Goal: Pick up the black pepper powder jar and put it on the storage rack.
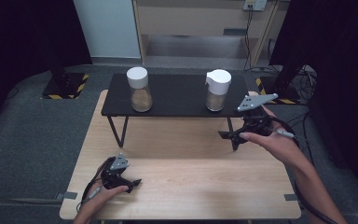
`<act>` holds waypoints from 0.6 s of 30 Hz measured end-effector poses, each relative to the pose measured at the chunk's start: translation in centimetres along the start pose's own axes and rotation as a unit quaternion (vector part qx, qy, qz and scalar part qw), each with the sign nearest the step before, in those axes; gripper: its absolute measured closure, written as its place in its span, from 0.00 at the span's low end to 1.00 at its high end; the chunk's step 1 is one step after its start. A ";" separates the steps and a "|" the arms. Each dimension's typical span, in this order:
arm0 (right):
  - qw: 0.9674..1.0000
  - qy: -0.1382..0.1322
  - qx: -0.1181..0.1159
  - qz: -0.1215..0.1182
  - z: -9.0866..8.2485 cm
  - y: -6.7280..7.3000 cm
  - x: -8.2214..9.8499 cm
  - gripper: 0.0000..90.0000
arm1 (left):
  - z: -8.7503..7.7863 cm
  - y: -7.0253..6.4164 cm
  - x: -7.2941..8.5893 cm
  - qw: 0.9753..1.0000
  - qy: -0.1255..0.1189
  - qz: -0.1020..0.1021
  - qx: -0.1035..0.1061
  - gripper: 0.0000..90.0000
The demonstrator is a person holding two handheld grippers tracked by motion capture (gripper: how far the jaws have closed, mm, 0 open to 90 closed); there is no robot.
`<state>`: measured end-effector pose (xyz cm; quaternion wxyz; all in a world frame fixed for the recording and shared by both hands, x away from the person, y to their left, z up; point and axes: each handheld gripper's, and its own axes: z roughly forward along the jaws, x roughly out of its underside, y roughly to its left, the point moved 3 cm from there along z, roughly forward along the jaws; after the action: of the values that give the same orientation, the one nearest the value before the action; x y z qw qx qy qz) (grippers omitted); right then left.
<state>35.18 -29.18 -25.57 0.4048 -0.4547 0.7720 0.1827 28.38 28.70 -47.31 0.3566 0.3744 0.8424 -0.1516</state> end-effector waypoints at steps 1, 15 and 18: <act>1.000 0.000 -0.002 0.000 0.1 0.1 0.1 0.05 | 0.0 0.0 0.0 1.000 0.000 0.000 0.000 0.00; 1.000 0.008 0.002 -0.004 0.8 0.8 1.8 0.06 | 0.0 -0.1 0.0 1.000 0.000 0.000 -0.002 0.00; 1.000 0.013 0.002 -0.005 1.2 0.8 2.0 0.06 | 0.0 -0.1 0.0 1.000 0.000 0.000 -0.002 0.00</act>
<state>34.51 -29.08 -27.96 0.3962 -0.4600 0.7755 0.1734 28.33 28.66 -47.31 0.3573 0.3737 0.8427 -0.1501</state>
